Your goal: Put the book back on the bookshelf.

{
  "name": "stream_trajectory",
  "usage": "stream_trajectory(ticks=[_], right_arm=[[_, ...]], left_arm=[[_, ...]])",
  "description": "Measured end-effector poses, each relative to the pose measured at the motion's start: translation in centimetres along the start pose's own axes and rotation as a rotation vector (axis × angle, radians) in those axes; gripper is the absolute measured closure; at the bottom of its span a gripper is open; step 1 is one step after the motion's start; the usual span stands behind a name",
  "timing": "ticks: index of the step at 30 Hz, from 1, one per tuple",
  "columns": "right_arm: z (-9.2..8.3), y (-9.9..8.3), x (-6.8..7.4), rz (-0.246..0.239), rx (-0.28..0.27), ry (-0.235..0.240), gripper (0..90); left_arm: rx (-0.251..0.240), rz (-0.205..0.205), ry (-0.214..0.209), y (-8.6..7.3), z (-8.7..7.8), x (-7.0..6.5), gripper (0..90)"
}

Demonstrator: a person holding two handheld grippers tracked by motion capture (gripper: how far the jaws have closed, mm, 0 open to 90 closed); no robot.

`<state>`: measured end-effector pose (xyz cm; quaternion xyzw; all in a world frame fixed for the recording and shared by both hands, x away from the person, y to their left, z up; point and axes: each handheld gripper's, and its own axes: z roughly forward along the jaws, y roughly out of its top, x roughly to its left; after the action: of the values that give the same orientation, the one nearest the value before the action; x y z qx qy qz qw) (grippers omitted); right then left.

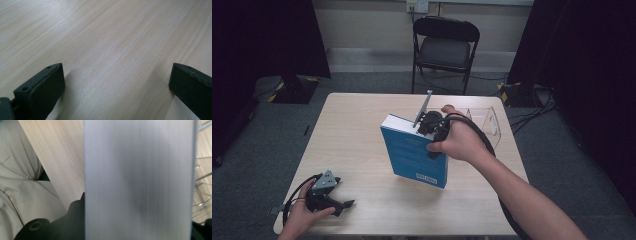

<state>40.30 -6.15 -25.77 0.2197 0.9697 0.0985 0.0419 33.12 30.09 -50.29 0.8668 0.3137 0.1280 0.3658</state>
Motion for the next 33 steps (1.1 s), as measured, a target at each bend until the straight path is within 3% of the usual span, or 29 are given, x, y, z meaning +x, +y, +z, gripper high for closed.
stream_trajectory(ticks=[33], right_arm=[[-1.4,-6.0,-2.5,0.184,0.003,-0.018,61.9]], left_arm=[[0.0,-0.001,0.0,0.0,0.0,0.0,0.0]])
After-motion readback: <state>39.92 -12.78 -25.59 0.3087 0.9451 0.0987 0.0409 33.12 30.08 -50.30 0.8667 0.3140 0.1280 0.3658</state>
